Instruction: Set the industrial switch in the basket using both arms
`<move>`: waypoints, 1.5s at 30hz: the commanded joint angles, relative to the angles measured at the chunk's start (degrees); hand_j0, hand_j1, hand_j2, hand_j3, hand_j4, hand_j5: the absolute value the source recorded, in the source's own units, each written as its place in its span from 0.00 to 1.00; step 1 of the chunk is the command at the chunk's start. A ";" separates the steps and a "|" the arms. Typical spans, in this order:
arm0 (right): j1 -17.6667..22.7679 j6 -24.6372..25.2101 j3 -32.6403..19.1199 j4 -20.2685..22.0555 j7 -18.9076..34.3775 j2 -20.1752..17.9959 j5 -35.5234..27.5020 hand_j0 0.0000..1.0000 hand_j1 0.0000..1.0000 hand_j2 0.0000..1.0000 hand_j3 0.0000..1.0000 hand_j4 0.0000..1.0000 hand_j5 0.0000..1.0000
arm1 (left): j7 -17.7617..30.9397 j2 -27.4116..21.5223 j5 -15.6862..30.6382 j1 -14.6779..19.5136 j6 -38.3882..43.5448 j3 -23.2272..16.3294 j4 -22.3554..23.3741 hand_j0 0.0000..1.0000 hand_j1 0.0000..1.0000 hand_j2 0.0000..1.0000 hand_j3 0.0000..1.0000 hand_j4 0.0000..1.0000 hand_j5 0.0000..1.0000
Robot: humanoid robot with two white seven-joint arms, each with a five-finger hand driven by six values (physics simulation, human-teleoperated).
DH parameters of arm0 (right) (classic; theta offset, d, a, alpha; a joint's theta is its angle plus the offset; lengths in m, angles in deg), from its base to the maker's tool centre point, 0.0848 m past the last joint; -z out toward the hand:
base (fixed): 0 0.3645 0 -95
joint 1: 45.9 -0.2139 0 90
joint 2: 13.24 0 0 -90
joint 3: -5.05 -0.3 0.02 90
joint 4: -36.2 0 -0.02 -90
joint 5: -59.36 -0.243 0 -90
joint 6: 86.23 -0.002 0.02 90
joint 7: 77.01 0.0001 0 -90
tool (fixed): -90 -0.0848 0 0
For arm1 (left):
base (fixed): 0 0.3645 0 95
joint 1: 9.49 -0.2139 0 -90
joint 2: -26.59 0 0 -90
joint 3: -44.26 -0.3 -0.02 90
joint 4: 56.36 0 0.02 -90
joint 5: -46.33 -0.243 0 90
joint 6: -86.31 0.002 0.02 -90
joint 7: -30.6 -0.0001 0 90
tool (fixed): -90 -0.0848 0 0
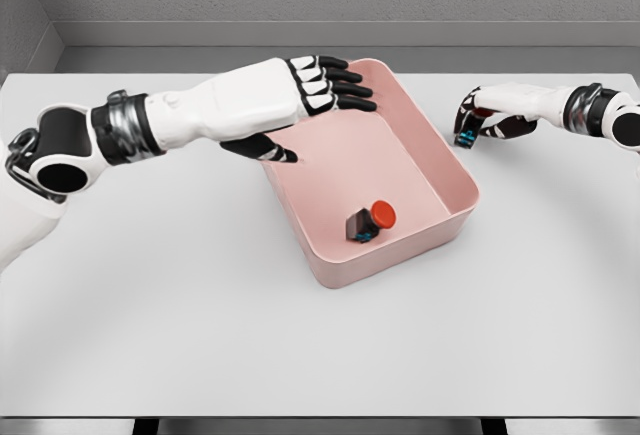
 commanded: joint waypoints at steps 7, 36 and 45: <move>-0.09 0.06 0.33 -0.13 0.47 -0.15 3.16 0.40 0.40 0.40 0.40 0.40 0.40 | -0.25 -7.66 2.46 -0.18 0.09 1.42 0.11 1.00 1.00 1.00 1.00 1.00 1.00; -2.72 0.06 0.24 8.13 1.09 -3.66 3.87 0.38 0.38 0.38 0.38 0.38 0.38 | -0.43 -14.51 6.15 -8.88 0.09 8.98 8.63 1.00 1.00 1.00 1.00 1.00 1.00; -2.11 0.24 0.15 13.05 1.18 -7.09 3.87 0.38 0.38 0.38 0.38 0.38 0.38 | -0.43 -14.95 6.68 -9.67 0.09 9.15 10.57 1.00 1.00 1.00 1.00 1.00 1.00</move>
